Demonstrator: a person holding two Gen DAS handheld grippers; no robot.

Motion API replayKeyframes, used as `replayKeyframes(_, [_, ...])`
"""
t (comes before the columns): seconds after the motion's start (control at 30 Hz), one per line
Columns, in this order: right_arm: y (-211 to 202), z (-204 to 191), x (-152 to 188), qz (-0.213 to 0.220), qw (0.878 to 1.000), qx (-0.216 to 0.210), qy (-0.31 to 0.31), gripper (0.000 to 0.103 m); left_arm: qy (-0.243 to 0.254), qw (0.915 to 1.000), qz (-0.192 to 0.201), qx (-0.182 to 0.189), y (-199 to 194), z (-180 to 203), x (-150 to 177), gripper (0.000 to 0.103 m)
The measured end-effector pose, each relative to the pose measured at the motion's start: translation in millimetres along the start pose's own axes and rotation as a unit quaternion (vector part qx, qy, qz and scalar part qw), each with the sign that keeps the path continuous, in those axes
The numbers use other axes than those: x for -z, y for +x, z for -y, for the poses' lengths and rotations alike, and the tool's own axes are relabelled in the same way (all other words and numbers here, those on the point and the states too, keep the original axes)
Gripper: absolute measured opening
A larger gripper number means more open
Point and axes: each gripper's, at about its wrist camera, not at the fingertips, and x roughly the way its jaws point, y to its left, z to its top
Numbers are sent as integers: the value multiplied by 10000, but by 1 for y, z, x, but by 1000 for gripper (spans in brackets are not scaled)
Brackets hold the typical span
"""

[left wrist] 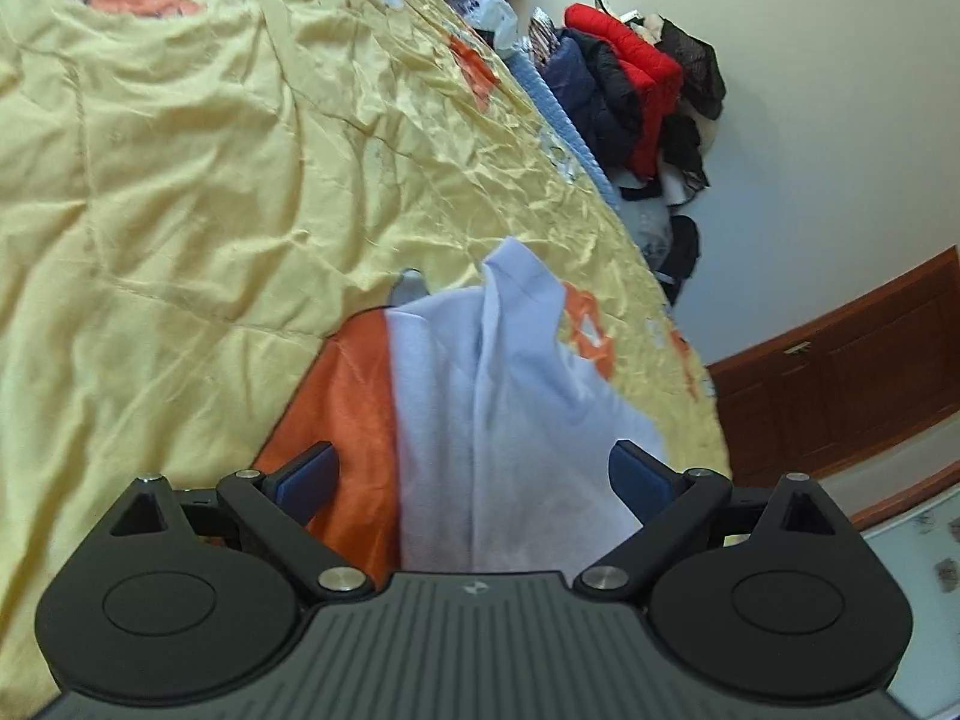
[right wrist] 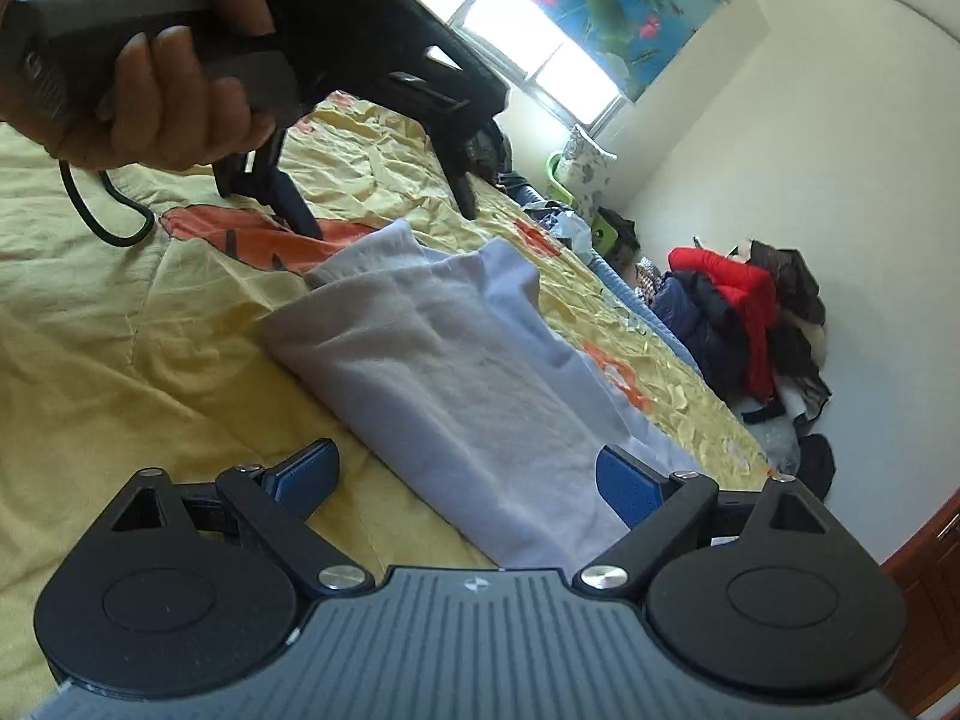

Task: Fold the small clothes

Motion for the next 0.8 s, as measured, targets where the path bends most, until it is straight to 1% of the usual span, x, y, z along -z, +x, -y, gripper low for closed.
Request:
replayKeyframes(0.1, [9, -6, -8, 12, 9998, 156, -123, 93, -99, 9994, -190, 266, 13, -1, -6, 98])
replayKeyframes(0.17, [16, -8, -13, 22, 9998, 146, -135, 93, -127, 9985, -326, 414, 23, 1, -11, 98])
replayKeyframes(0.27, [24, -12, -21, 56, 9997, 163, -158, 89, -37, 9980, -403, 480, 35, 7, -16, 98])
replayKeyframes(0.37, [31, -20, -25, 53, 9998, 127, -149, 76, 34, 9972, -486, 573, 48, 12, -23, 98])
replayKeyframes(0.43, [34, -26, -28, 73, 9996, 96, -256, 62, 55, 9964, -544, 641, 56, 15, -28, 98])
replayKeyframes(0.47, [35, -30, -29, 70, 9994, 97, -322, 59, 77, 9960, -567, 687, 61, 16, -31, 98])
replayKeyframes(0.53, [37, -35, -31, 68, 9990, 74, -434, 48, 82, 9960, -590, 666, 68, 19, -36, 98])
replayKeyframes(0.57, [38, -37, -32, 76, 9988, 64, -474, 45, 115, 9960, -599, 659, 71, 20, -37, 98])
replayKeyframes(0.63, [38, -40, -33, 76, 9985, -16, -551, 33, 254, 9963, -559, 603, 77, 25, -39, 97])
replayKeyframes(0.67, [37, -41, -33, 88, 9982, -62, -582, 32, 326, 9966, -529, 545, 79, 27, -39, 97])
replayKeyframes(0.7, [35, -41, -33, 108, 9982, -98, -589, 27, 395, 9967, -502, 495, 81, 29, -39, 92])
replayKeyframes(0.73, [35, -41, -33, 127, 9982, -124, -574, 19, 464, 9969, -491, 401, 82, 31, -38, 73])
replayKeyframes(0.77, [34, -39, -33, 148, 9983, -161, -533, 16, 506, 9971, -494, 271, 83, 31, -38, 59])
replayKeyframes(0.8, [31, -37, -33, 172, 9985, -206, -469, 14, 507, 9975, -486, 79, 85, 30, -37, 36])
